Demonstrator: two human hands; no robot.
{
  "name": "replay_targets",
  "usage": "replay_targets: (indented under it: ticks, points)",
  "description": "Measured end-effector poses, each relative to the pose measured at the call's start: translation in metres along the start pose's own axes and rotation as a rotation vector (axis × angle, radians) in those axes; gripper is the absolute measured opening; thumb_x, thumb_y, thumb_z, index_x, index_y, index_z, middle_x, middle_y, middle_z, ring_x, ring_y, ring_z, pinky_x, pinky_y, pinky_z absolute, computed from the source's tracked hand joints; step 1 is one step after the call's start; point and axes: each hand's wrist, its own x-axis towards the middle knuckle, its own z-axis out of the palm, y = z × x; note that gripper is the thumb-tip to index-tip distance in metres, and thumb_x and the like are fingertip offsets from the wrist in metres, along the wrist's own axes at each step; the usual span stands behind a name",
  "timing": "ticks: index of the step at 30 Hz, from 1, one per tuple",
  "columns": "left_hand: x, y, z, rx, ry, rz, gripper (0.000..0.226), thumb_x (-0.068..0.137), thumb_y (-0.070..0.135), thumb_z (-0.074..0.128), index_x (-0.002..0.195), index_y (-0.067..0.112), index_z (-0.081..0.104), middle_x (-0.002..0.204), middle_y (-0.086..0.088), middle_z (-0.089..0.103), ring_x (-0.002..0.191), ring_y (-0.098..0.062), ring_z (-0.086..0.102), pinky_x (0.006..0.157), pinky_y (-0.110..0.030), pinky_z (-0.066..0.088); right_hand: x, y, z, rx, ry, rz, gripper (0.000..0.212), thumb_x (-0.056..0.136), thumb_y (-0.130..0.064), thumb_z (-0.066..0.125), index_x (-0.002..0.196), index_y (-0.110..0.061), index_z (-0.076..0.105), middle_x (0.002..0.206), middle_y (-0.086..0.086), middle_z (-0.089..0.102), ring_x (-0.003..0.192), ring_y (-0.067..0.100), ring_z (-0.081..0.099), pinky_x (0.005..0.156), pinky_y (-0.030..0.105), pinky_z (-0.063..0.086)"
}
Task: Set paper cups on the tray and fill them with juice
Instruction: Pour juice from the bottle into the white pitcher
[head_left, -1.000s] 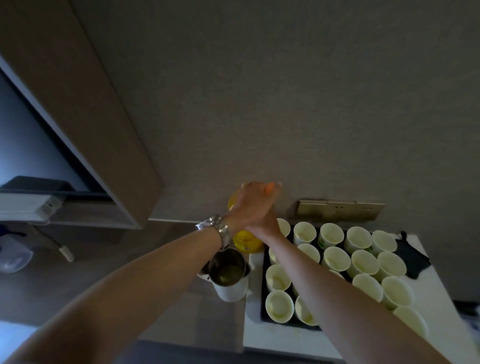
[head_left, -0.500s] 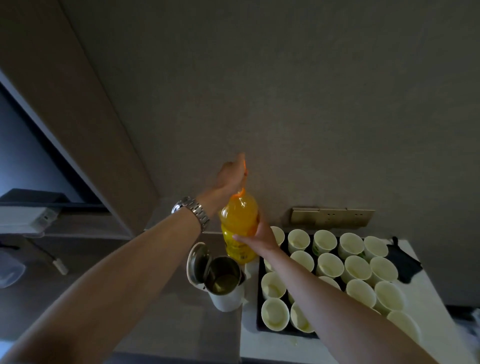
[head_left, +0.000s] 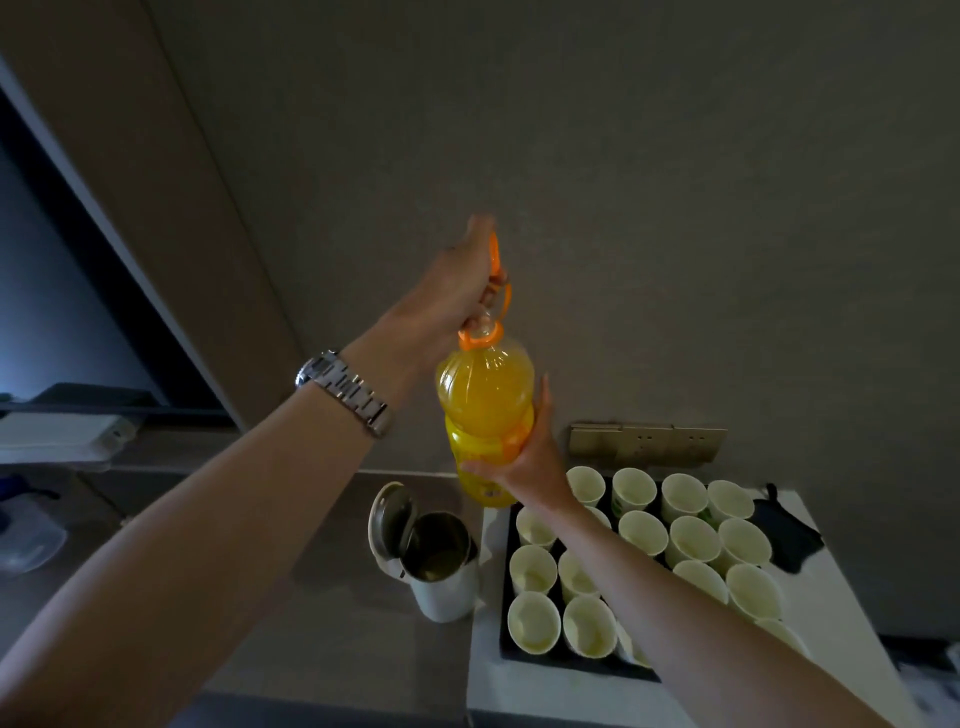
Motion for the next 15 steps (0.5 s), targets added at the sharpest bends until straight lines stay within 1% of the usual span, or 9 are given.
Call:
replay_targets:
  ticks: [2,3,4,5,6,7,9,12,15]
  points:
    - [-0.012,0.006,0.003,0.019,-0.013,0.001,0.049,0.102,0.053,0.033,0.079,0.013,0.05,0.063,-0.002,0.041,0.037,-0.006,0.027,0.051,-0.029,0.029,-0.01,-0.001,-0.014,-0.027,-0.027,-0.032,0.151,0.052,-0.04,0.1,0.157,-0.036,-0.008,0.135,-0.053,0.015,0.129,-0.005,0.032,0.102,0.025,0.041]
    - [-0.017,0.008,0.006,0.019,-0.019,-0.009,0.049,0.101,0.053,0.033,0.079,0.013,0.05,0.063,-0.002,0.041,0.037,-0.007,0.027,0.051,-0.029,0.029,-0.016,-0.001,-0.019,-0.034,-0.026,-0.046,0.149,0.053,-0.038,0.1,0.158,-0.034,-0.006,0.13,-0.058,0.014,0.125,-0.009,0.032,0.099,0.02,0.04]
    - [-0.022,0.009,0.01,0.008,-0.027,-0.024,0.05,0.101,0.054,0.034,0.079,0.012,0.049,0.062,-0.002,0.04,0.037,-0.007,0.026,0.05,-0.028,0.028,-0.022,-0.002,-0.023,-0.039,-0.021,-0.051,0.147,0.052,-0.039,0.1,0.158,-0.034,-0.002,0.132,-0.056,0.017,0.124,-0.009,0.036,0.097,0.019,0.042]
    - [-0.029,0.01,0.014,-0.012,-0.042,-0.039,0.05,0.101,0.055,0.034,0.079,0.012,0.048,0.062,-0.003,0.039,0.037,-0.008,0.025,0.05,-0.028,0.027,-0.029,-0.002,-0.024,-0.047,-0.006,-0.058,0.143,0.051,-0.041,0.1,0.157,-0.034,0.004,0.137,-0.046,0.025,0.124,-0.006,0.04,0.097,0.023,0.047]
    - [-0.034,0.012,0.017,-0.029,-0.058,-0.051,0.05,0.1,0.055,0.035,0.078,0.012,0.048,0.061,-0.003,0.038,0.037,-0.008,0.024,0.049,-0.027,0.026,-0.034,-0.002,-0.024,-0.056,0.015,-0.067,0.137,0.051,-0.044,0.099,0.155,-0.033,0.012,0.141,-0.033,0.035,0.125,0.0,0.046,0.098,0.031,0.052]
    - [-0.039,0.012,0.02,-0.032,-0.068,-0.056,0.05,0.1,0.056,0.036,0.078,0.012,0.047,0.061,-0.003,0.038,0.038,-0.008,0.023,0.048,-0.027,0.026,-0.04,-0.001,-0.024,-0.064,0.034,-0.077,0.129,0.051,-0.047,0.098,0.152,-0.032,0.02,0.14,-0.021,0.043,0.125,0.005,0.05,0.096,0.038,0.055]
    - [-0.048,0.012,0.021,-0.003,-0.067,-0.042,0.051,0.1,0.057,0.035,0.077,0.013,0.048,0.06,-0.002,0.039,0.038,-0.008,0.025,0.047,-0.027,0.028,-0.049,0.002,-0.025,-0.092,0.069,-0.108,0.115,0.053,-0.05,0.097,0.145,-0.031,0.031,0.135,-0.011,0.051,0.121,0.009,0.055,0.092,0.042,0.057]
    - [-0.06,0.013,0.019,-0.041,-0.067,-0.053,0.051,0.1,0.057,0.036,0.074,0.014,0.048,0.06,-0.002,0.04,0.04,-0.009,0.025,0.05,-0.028,0.028,-0.064,0.002,-0.03,-0.142,0.154,-0.174,0.108,0.055,-0.052,0.094,0.144,-0.03,0.035,0.131,-0.01,0.052,0.115,0.009,0.056,0.087,0.033,0.057]
    - [-0.07,0.014,0.016,-0.106,-0.062,-0.073,0.051,0.098,0.057,0.037,0.073,0.014,0.047,0.059,-0.003,0.042,0.042,-0.01,0.023,0.051,-0.028,0.027,-0.079,0.002,-0.034,-0.142,0.234,-0.229,0.107,0.056,-0.047,0.094,0.144,-0.032,0.035,0.13,-0.017,0.05,0.114,0.004,0.056,0.083,0.021,0.055]
